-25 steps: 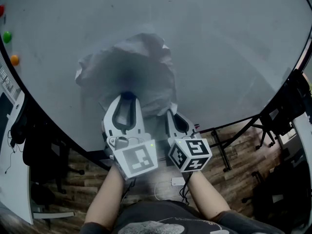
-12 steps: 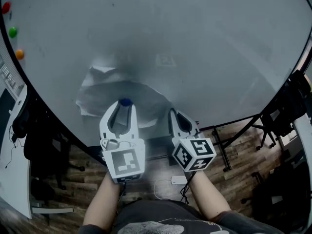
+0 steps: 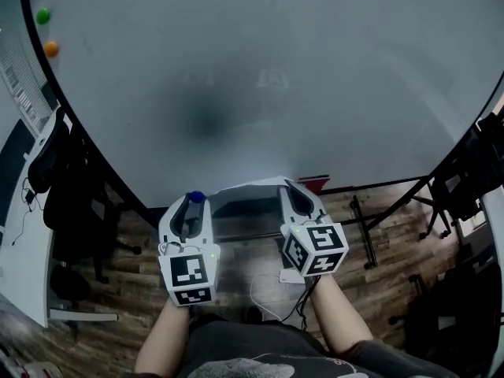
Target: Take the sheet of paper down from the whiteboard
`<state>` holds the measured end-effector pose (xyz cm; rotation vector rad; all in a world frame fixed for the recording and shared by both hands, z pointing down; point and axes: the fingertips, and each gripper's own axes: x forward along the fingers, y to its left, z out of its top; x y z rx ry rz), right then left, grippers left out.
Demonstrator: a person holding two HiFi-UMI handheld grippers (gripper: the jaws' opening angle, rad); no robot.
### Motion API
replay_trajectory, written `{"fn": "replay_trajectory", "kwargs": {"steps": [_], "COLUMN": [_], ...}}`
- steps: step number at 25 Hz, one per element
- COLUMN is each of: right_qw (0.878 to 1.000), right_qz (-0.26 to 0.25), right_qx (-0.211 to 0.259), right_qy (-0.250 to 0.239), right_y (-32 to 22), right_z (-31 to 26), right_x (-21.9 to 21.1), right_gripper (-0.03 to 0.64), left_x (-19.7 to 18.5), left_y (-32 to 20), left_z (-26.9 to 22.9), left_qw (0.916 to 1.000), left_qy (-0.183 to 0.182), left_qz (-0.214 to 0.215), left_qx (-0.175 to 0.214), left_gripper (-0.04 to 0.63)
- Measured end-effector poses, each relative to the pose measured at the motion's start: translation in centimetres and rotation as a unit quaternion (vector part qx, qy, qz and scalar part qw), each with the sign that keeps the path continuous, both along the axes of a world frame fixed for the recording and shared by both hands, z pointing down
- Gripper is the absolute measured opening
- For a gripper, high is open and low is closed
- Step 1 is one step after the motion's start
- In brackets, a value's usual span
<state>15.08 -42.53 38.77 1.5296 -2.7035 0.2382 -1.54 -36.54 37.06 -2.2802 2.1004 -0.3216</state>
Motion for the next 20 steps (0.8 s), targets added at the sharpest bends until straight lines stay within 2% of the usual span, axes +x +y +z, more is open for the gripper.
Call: {"fn": "replay_trajectory", "kwargs": {"steps": [3, 6, 20], "right_qw": [1.0, 0.999, 0.993], "right_qz": [0.005, 0.017, 0.114], "right_qx": [-0.01, -0.023, -0.034], "right_qy": [0.027, 0.028, 0.028], "right_y": [1.2, 2.6, 11.9], "right_z": [1.4, 2.3, 3.0], "right_x": [-0.7, -1.3, -8.1], "right_gripper": [0.021, 0.021, 0.021], "left_x": [-1.0, -2.0, -10.3], "left_y": [0.9, 1.9, 9.2], "left_z": [1.9, 3.2, 4.6], "left_qw": [0.9992, 0.998, 0.992], "left_qy": [0.024, 0.034, 0.038], "left_qz": [0.004, 0.013, 0.101], "left_qx": [-0.031, -0.05, -0.066], "left_gripper": [0.123, 0.123, 0.123]}}
